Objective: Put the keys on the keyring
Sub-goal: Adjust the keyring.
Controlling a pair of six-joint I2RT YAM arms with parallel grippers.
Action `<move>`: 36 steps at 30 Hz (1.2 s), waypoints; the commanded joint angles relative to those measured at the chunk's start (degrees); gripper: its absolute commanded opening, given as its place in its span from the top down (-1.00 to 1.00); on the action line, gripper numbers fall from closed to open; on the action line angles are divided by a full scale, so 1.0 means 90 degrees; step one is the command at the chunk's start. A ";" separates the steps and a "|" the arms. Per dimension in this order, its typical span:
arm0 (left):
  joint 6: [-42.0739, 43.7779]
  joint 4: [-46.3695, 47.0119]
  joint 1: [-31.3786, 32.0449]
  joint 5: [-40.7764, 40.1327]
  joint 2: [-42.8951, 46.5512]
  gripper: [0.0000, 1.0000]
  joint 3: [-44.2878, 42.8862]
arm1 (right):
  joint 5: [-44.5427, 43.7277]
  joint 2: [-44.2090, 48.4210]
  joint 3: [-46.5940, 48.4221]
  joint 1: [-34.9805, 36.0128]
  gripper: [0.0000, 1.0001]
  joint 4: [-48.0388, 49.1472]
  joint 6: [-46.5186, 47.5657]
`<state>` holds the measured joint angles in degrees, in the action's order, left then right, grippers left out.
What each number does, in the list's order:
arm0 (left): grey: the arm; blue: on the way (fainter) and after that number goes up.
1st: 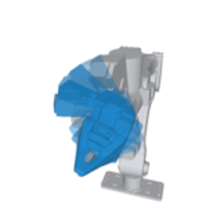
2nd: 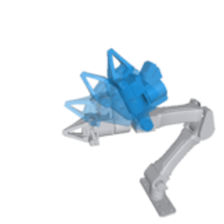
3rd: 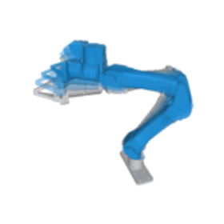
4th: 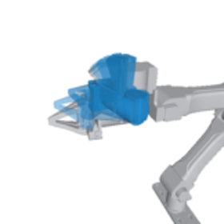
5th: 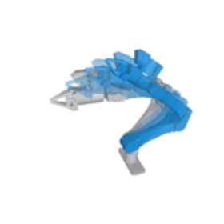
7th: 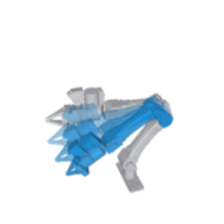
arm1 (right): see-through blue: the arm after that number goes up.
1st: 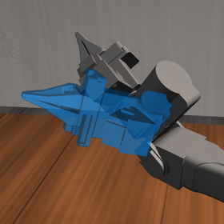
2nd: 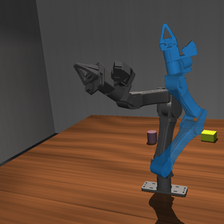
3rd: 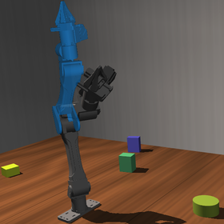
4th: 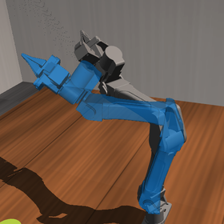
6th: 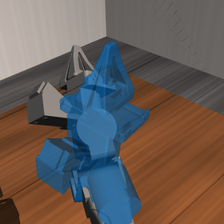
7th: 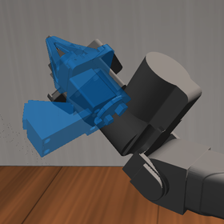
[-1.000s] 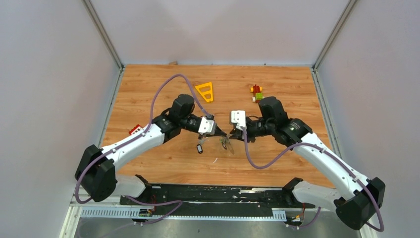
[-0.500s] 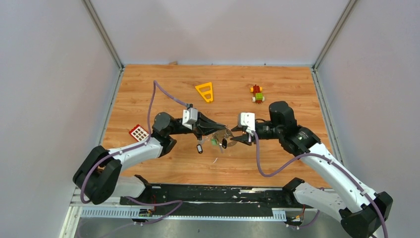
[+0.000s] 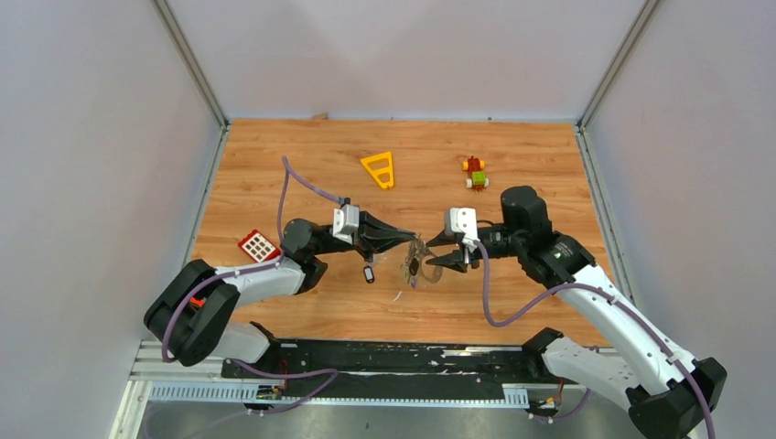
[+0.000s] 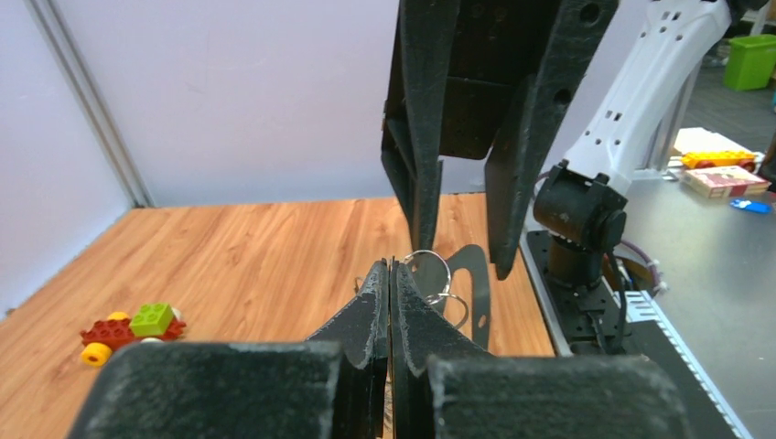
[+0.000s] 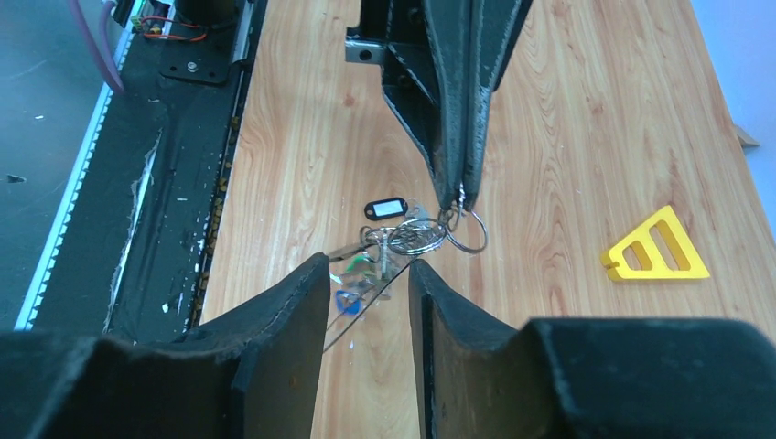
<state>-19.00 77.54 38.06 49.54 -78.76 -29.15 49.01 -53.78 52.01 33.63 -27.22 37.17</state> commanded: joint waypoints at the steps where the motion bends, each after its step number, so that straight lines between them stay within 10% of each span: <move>1: 0.0674 -0.0207 -0.0010 -0.0236 0.0154 1.00 -0.0109 | 0.0480 0.0147 0.0110 -0.0029 0.22 -0.0078 0.0025; 16: 0.1567 0.0364 -0.0010 0.1869 -0.0002 1.00 -0.0148 | 0.0304 0.0090 0.0362 -0.0038 0.59 -0.0224 0.0237; 36: 0.0338 0.0996 -0.0011 0.1469 -0.0459 1.00 -0.0325 | 0.0372 -0.0268 -0.0133 0.0154 0.61 0.0374 0.0167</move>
<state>-15.38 83.02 38.06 65.04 -84.18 -29.85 52.95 -56.07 51.31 34.48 -27.09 38.04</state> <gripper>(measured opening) 0.006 0.189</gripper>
